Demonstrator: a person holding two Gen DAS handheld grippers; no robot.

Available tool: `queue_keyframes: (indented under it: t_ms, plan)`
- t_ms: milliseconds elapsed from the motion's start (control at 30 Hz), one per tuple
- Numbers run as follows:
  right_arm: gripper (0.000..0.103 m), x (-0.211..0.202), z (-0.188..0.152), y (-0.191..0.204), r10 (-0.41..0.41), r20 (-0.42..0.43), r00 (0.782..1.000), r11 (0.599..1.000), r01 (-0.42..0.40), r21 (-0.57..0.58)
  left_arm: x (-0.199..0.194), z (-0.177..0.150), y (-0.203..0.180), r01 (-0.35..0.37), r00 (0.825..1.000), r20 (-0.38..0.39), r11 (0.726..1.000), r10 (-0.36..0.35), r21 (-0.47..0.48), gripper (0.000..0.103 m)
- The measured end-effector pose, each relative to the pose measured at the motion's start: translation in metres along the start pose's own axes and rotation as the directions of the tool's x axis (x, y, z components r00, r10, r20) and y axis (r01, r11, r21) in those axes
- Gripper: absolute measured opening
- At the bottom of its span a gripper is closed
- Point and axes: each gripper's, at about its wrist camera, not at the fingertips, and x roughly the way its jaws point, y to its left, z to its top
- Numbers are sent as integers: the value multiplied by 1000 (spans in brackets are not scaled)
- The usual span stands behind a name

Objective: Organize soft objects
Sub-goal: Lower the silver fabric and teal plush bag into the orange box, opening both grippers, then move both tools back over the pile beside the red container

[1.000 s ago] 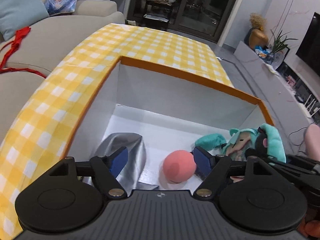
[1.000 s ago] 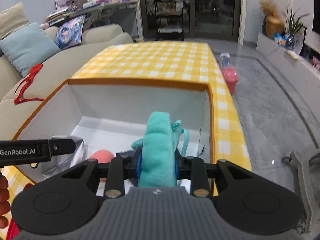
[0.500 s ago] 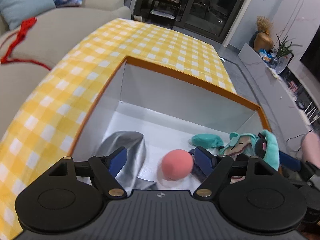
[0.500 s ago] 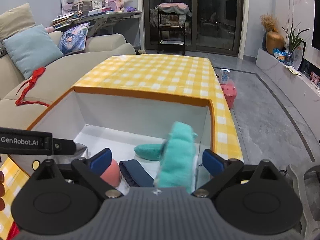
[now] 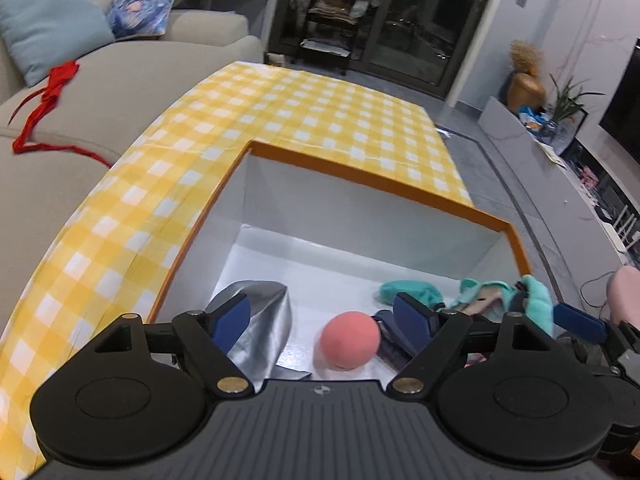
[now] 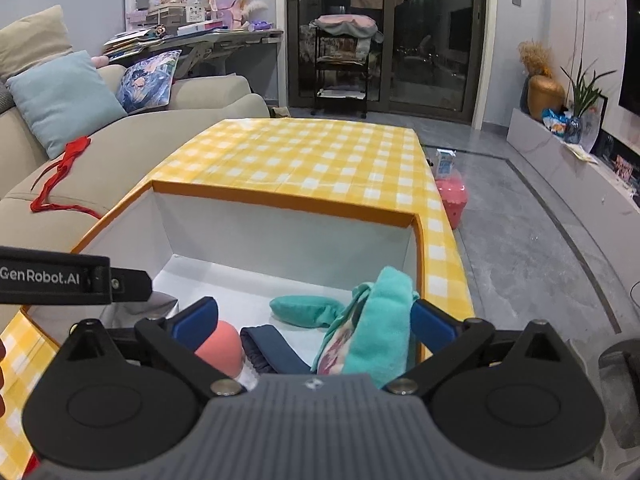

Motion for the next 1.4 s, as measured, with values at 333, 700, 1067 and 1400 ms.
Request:
queue_keyframes:
  t_ms: [333, 700, 1067, 1400]
  plan:
    - [100, -27, 4, 7, 8, 32, 999, 1000, -8, -2, -27, -3, -11, 40, 999, 27, 999, -40, 22, 96]
    - [100, -86, -5, 8, 36, 51, 998, 999, -38, 25, -92, -12, -11, 93, 993, 64, 994, -97, 63, 96]
    - [100, -155, -56, 19, 25, 156, 988, 999, -30, 30, -143, -68, 12, 148, 989, 4, 989, -148, 3, 96]
    - [100, -192, -122, 20, 73, 29, 997, 997, -74, 36, -165, -135, 24, 166, 985, -57, 982, -162, 89, 96]
